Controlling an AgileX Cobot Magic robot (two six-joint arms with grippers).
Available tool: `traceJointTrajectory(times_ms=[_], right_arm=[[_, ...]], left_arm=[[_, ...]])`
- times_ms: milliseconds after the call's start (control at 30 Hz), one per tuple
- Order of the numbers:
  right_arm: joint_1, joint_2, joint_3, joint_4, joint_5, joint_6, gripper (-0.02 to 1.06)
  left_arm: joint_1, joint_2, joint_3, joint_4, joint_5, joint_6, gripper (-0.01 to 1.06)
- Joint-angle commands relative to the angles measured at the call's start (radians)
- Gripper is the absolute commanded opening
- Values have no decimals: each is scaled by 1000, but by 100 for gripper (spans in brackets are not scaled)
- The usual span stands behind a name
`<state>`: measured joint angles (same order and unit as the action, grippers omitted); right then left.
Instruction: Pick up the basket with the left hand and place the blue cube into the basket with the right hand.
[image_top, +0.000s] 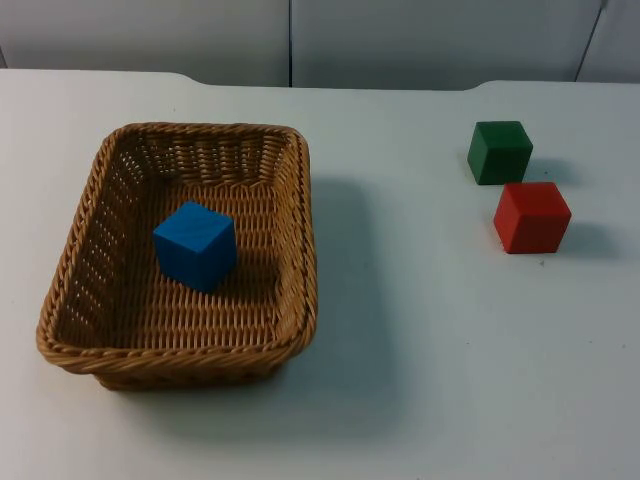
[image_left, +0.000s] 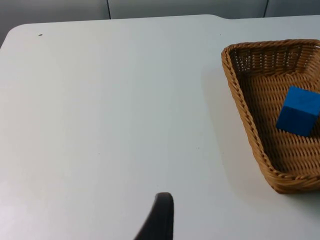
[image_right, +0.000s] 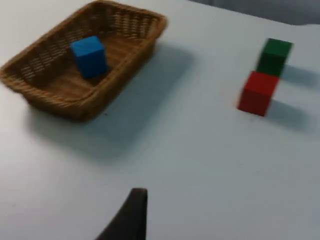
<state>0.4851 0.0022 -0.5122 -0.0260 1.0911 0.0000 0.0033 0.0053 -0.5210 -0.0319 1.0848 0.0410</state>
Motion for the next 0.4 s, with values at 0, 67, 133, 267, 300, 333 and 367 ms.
traceJointTrajectory(times_ms=[0,67,133,267,300,333,367], right_arm=[[-122,-2,4,3,-13,0,104],[-227,-2,4,3,-13,0,104],[-302,-2,4,3,-13,0,104],[-417,-2,4,3,-13,0,104],[-448,-2,4,3,-13,0,104],[-468,-2,4,3,-13,0,104],[-487,-2,4,3,-13,0,104]], left_arm=[[4,-5,8,-2,-7,-7,81],[4,-5,8,-2,-7,-7,81],[4,-5,8,-2,-7,-7,81],[4,-5,8,-2,-7,-7,81],[4,-5,8,-2,-7,-7,81],[4,-5,8,-2,-7,-7,81],[4,-5,8,-2,-7,-7,81]])
